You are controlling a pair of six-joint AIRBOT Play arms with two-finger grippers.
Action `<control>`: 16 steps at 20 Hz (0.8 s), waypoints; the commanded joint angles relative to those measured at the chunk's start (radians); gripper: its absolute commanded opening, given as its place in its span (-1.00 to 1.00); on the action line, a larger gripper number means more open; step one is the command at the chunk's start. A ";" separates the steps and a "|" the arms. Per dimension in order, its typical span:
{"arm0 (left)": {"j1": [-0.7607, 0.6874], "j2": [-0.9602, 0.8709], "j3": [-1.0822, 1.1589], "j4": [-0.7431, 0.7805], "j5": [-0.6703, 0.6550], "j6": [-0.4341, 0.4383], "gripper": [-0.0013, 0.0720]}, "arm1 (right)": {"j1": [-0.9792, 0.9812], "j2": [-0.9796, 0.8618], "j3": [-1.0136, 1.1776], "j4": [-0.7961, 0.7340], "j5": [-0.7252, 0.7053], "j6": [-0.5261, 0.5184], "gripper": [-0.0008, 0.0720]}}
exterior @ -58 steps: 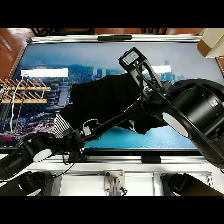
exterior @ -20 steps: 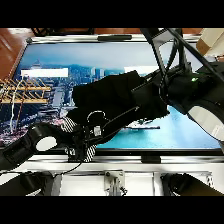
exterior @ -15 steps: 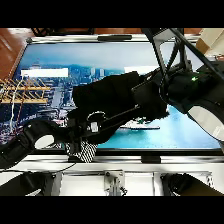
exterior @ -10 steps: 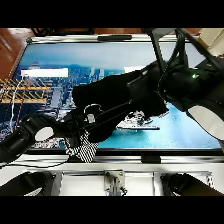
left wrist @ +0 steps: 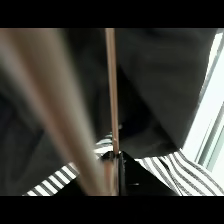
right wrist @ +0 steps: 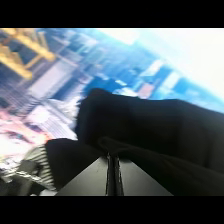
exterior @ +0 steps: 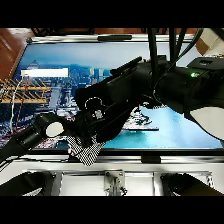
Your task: Fold the shirts.
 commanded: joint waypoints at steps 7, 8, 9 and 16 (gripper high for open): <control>0.243 0.092 0.151 -0.018 -0.075 -0.077 -0.84 | 0.001 0.001 0.001 -0.136 -0.003 0.031 -0.81; 0.266 0.092 0.164 -0.018 -0.116 -0.044 -0.84 | 0.001 0.001 0.001 -0.147 -0.034 0.031 -0.81; 0.267 0.089 0.166 -0.019 -0.145 -0.011 -0.84 | 0.001 0.001 0.001 -0.157 -0.070 0.031 -0.81; -0.050 0.055 0.152 0.032 -0.178 0.000 -0.84 | 0.000 0.001 0.001 -0.180 -0.134 0.040 -0.81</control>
